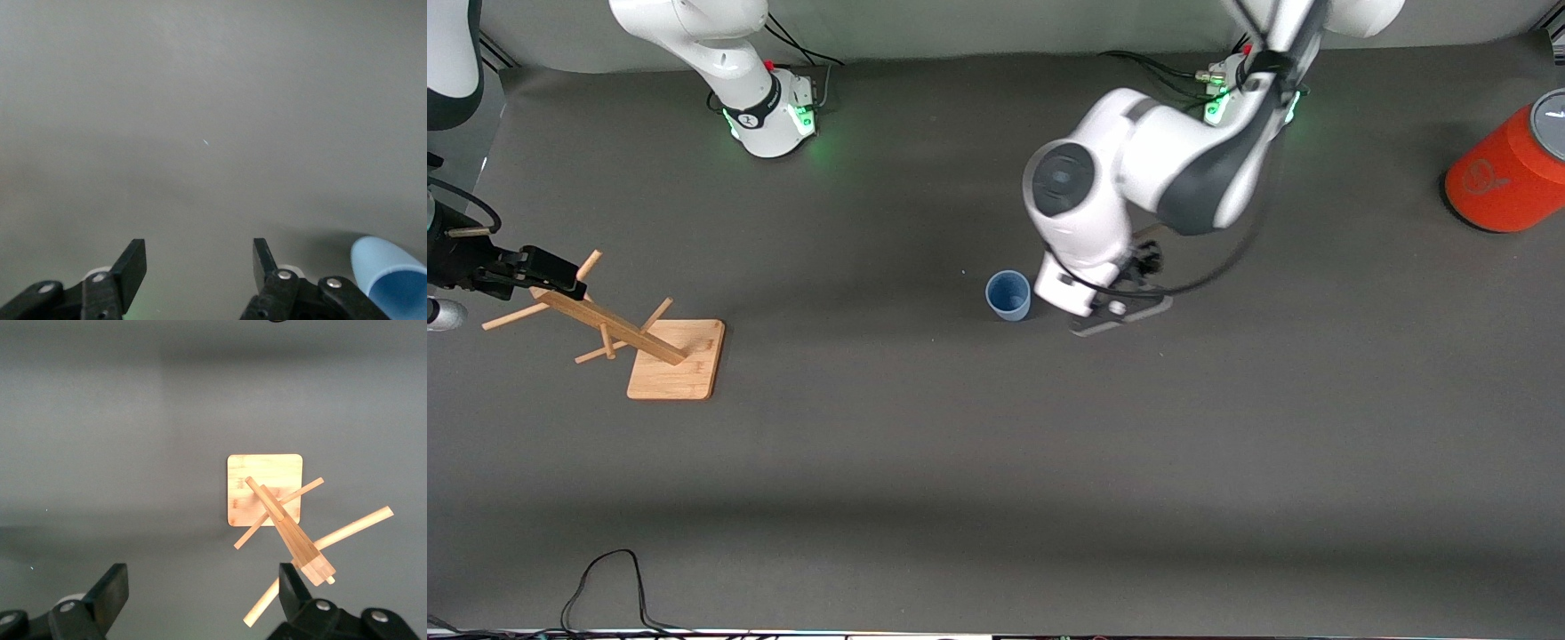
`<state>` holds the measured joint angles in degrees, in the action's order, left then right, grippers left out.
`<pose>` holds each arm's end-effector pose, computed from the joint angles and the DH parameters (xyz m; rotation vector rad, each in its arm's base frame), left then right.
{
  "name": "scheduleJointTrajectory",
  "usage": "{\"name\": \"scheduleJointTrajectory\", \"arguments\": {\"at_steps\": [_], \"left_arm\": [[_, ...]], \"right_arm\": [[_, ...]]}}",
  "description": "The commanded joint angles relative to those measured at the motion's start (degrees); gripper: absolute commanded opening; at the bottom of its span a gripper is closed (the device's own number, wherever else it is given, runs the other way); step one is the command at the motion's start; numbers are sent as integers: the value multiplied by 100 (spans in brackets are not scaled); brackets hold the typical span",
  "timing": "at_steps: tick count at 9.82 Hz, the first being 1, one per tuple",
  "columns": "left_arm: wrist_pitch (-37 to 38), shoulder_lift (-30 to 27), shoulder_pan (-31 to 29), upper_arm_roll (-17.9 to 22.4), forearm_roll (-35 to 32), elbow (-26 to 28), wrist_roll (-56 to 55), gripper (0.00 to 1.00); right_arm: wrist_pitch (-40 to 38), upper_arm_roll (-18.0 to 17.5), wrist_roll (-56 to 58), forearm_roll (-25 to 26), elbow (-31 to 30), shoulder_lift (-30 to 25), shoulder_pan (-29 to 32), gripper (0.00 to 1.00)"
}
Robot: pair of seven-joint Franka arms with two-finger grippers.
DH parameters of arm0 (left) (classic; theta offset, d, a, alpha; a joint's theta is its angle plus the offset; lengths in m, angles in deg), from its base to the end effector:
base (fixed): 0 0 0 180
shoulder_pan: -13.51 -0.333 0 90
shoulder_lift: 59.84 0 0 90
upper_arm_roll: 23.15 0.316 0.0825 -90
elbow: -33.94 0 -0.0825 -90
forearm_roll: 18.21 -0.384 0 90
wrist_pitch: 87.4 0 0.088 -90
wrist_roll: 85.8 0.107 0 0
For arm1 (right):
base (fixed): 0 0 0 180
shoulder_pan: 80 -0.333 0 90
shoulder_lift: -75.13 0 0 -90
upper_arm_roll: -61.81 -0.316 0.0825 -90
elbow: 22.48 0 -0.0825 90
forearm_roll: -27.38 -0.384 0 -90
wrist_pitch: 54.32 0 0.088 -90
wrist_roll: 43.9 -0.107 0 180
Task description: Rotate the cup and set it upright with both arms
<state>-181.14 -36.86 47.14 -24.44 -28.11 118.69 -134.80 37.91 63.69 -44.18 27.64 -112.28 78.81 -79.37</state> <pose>0.5442 -0.3563 0.4296 -2.8407 -0.3051 0.1054 0.5760 -0.0251 0.5932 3.1343 -0.0759 -0.0343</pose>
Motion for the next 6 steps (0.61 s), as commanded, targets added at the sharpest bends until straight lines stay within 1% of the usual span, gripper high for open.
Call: {"name": "scheduleJointTrajectory", "arguments": {"at_steps": [1,2,3,4,5,6], "left_arm": [[215,-608,-828,-47,85,261,1281,76],[286,-837,-1381,-56,241,279,2045,78],[504,-1066,-1926,-39,548,297,2958,83],[654,-1294,-2444,-39,638,314,3741,93],[760,-1523,-2702,-39,639,375,4062,100],[700,-1899,-2861,-30,630,663,4222,100]], "right_arm": [[-12,-13,-61,-61,7,-61,24,100],[-21,-13,-60,-61,7,-61,24,100],[-21,-13,-52,-61,7,-61,24,100],[-21,-21,-52,-61,7,-61,24,100],[-21,-13,-52,-61,7,-61,24,100],[-21,-21,-52,-61,7,-61,24,100]]}}
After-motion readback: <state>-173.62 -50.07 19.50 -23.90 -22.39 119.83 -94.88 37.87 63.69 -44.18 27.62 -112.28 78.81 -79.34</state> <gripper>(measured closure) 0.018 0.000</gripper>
